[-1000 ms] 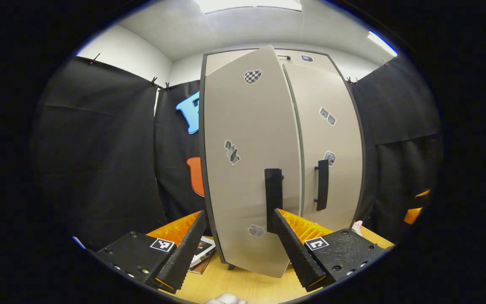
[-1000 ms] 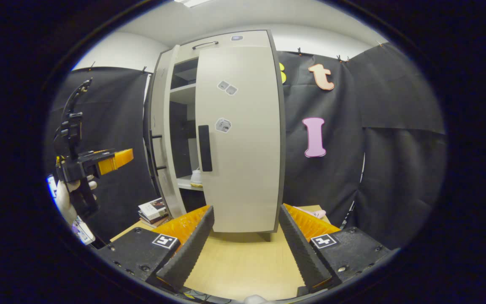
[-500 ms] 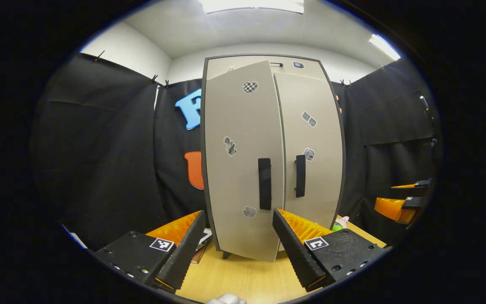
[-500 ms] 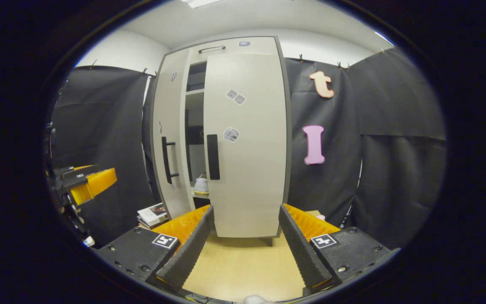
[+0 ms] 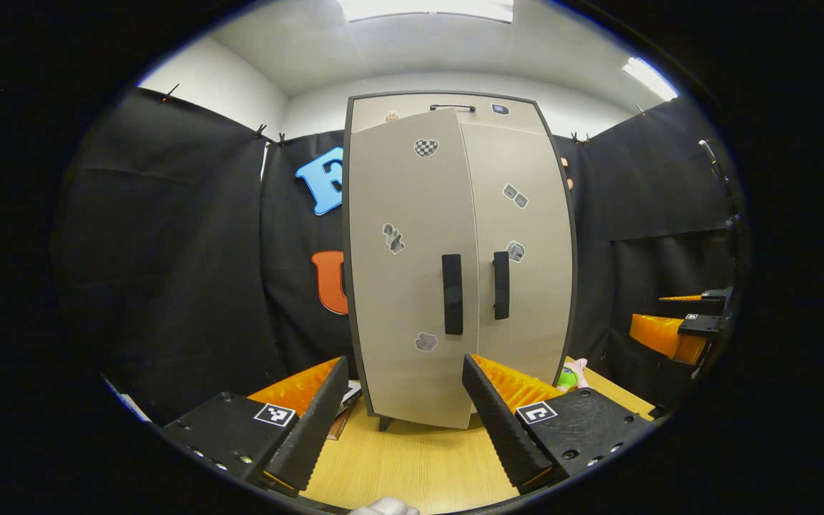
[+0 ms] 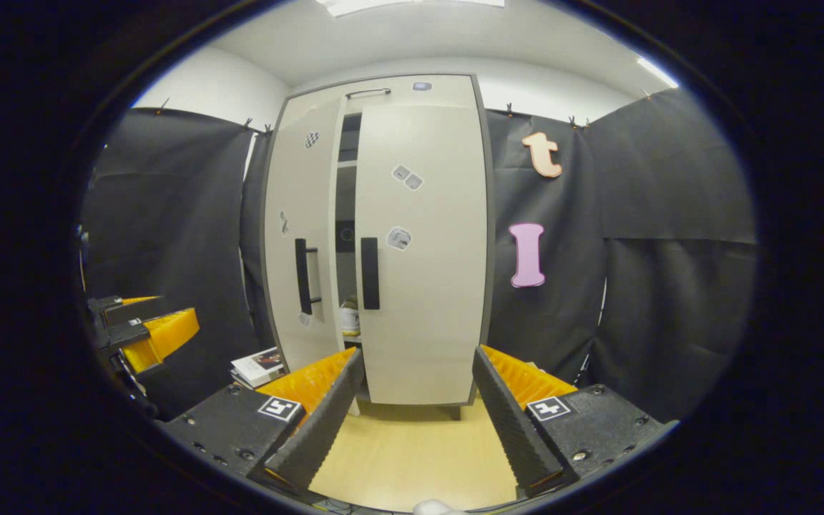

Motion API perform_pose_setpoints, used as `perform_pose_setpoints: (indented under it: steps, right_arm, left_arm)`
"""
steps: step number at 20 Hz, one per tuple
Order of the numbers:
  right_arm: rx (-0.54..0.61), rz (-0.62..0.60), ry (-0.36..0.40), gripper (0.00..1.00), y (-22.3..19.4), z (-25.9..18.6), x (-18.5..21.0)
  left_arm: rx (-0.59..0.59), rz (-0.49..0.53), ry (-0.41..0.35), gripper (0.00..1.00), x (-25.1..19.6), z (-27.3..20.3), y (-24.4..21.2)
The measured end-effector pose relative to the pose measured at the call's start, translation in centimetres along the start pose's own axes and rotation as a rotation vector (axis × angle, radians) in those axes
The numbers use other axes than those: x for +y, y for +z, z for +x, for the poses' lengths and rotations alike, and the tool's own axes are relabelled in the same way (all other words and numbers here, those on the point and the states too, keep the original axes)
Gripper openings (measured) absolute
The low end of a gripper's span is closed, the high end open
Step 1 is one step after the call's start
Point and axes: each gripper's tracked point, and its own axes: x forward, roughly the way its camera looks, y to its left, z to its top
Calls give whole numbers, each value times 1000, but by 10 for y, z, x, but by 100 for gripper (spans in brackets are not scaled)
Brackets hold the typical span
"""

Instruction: Grab one shoe with the right hand and put it into the shoe cabinet, grab the other shoe with the left hand and put it into the shoe cabinet; then close the right door with the right hand and the left door with the left hand.

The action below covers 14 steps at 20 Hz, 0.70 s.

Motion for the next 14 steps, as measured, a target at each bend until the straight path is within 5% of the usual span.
perform_pose_setpoints:
  steps: [14]
  right_arm:
    - [-9,-7,-29,100,3,-15,11]
  left_arm:
    - [17,-4,-32,96,12,-12,-7]
